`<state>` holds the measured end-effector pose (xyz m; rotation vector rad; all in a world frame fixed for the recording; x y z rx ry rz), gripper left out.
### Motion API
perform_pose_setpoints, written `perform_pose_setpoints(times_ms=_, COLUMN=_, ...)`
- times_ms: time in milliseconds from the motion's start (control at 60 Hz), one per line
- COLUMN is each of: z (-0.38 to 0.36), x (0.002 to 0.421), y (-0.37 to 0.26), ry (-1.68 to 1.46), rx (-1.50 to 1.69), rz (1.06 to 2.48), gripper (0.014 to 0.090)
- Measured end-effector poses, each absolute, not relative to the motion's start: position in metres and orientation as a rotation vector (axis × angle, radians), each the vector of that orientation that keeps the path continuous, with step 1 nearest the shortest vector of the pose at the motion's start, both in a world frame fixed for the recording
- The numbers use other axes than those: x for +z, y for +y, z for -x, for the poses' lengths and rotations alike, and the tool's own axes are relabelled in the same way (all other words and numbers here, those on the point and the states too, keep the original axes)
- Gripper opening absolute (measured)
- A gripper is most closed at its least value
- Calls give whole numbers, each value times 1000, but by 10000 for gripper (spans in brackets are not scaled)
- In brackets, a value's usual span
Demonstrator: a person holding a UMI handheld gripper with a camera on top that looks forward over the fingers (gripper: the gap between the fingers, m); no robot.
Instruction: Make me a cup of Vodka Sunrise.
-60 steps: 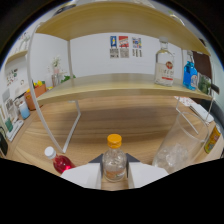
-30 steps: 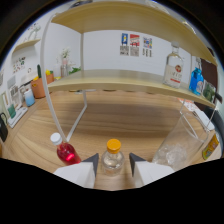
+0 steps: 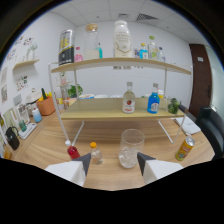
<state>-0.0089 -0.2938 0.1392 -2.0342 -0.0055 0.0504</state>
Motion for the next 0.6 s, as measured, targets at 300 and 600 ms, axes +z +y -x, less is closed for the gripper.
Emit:
perform_pose_setpoints(times_ms=300, z=-73, x=215, y=-289, ry=79, rx=-13, rz=1956, gripper=860)
perform_pose_setpoints(times_ms=600, z=-111, x=350, y=-175, ry=48, rx=-22, rz=1750, gripper=858)
